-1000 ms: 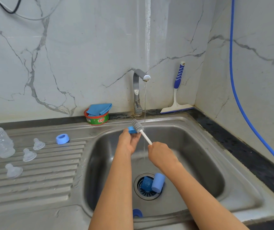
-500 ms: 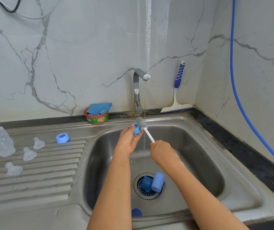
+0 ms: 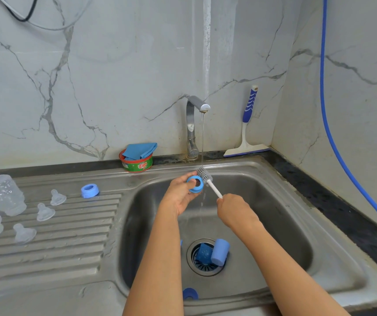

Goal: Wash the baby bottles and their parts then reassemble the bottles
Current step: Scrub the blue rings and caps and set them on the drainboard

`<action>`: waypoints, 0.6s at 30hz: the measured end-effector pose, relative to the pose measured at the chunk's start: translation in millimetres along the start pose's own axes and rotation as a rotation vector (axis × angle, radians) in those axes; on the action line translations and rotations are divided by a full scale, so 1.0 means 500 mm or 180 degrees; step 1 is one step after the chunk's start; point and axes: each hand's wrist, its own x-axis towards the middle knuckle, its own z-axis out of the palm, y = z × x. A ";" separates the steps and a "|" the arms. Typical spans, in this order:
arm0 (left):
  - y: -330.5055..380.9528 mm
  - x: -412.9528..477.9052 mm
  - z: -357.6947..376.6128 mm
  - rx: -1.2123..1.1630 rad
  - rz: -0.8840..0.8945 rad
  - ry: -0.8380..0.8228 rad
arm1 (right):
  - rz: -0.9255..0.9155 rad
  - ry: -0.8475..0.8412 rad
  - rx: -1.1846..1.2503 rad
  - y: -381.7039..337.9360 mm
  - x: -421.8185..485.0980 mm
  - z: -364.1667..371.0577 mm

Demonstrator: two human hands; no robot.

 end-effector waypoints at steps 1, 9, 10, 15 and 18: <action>0.001 -0.002 0.000 0.0062 -0.0022 -0.0068 | -0.0113 -0.0021 -0.0119 0.000 -0.002 -0.001; 0.011 -0.011 -0.010 -0.1010 -0.0415 -0.0160 | -0.0083 -0.0088 -0.0228 0.001 0.017 0.014; 0.011 -0.008 -0.013 -0.0998 -0.0398 -0.0140 | -0.0034 -0.0094 -0.0182 0.000 0.016 0.014; 0.003 0.008 -0.025 -0.0752 -0.0199 0.0217 | -0.0176 -0.0182 -0.0223 -0.011 0.009 0.018; -0.001 0.017 -0.030 -0.0916 -0.0113 0.0462 | -0.0398 -0.0140 -0.0414 -0.022 0.005 0.019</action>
